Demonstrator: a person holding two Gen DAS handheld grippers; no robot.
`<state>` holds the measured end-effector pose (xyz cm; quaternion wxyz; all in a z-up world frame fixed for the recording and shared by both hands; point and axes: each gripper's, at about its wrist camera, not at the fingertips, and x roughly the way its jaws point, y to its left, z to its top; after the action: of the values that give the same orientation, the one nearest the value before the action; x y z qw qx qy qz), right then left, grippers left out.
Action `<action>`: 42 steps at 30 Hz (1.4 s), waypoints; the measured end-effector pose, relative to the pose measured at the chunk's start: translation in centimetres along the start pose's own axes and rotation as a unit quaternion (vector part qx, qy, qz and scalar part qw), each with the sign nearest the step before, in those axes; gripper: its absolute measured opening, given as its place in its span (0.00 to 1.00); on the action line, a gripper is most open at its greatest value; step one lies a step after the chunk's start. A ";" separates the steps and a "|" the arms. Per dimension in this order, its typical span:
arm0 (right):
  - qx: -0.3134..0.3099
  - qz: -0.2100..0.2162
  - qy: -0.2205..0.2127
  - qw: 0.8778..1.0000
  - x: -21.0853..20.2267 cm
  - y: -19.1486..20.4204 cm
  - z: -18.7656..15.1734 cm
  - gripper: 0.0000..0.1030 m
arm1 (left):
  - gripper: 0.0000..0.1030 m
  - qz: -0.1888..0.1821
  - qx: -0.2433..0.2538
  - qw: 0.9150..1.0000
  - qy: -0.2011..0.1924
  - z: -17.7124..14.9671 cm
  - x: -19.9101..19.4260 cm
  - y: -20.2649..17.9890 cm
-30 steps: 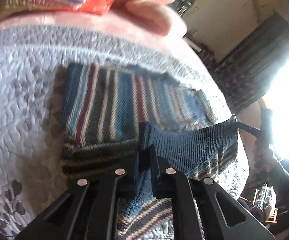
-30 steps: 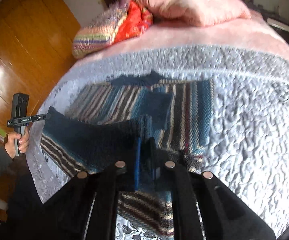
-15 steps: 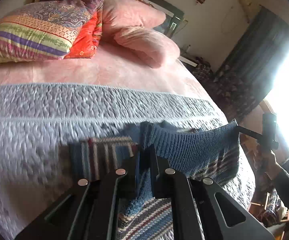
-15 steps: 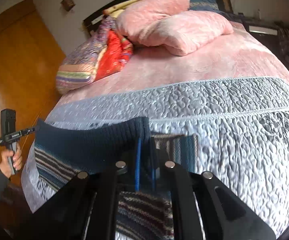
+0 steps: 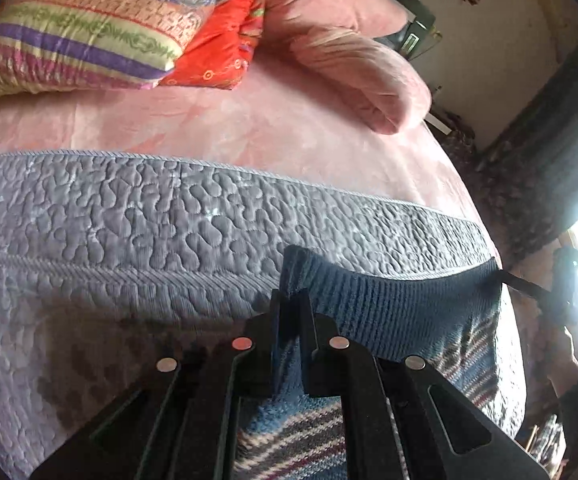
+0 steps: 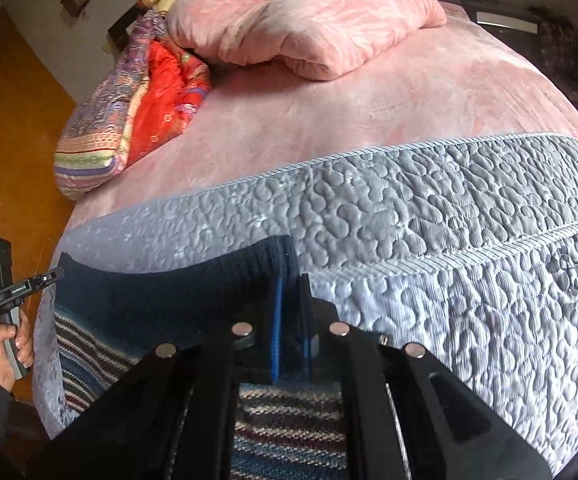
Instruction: Fold small clothes
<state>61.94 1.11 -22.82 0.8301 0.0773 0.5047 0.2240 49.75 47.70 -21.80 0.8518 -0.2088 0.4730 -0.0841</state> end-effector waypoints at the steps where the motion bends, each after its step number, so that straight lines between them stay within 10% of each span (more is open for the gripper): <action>1: 0.000 -0.003 0.003 1.000 0.4 -0.2 0.1 0.06 | 0.07 -0.001 -0.006 1.000 0.002 0.1 0.6 0.4; 13: 0.026 -0.051 0.077 0.995 9.0 -2.7 -0.8 0.06 | 0.07 0.034 -0.040 0.995 0.087 -1.3 9.2 4.5; 19: 0.037 -0.045 0.089 0.994 10.3 -3.6 -1.7 0.07 | 0.15 0.040 -0.043 0.994 0.087 -1.7 9.4 4.7; 22: 0.053 -0.026 0.044 0.997 7.7 -3.6 -1.4 0.16 | 0.19 0.069 -0.055 0.996 0.023 -1.6 5.8 3.9; 26: 0.065 0.052 0.025 0.996 4.8 -2.9 -2.7 0.19 | 0.23 -0.058 -0.038 0.997 0.037 -3.6 4.2 1.2; 35: 0.113 0.042 0.102 0.987 7.7 -4.7 -5.6 0.02 | 0.02 0.008 -0.077 0.992 0.102 -5.5 7.0 3.6; 40: 0.075 0.126 0.097 0.984 4.9 -0.3 -7.1 0.07 | 0.15 -0.101 -0.029 0.990 0.098 -7.7 3.3 -0.2; 42: 0.061 0.127 0.115 0.983 5.7 1.0 -8.6 0.07 | 0.16 -0.082 -0.028 0.989 0.119 -9.2 4.2 -0.2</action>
<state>56.34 3.75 -31.16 0.7249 0.1650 0.5961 0.3033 44.35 43.51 -29.23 0.7739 -0.2589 0.5541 -0.1644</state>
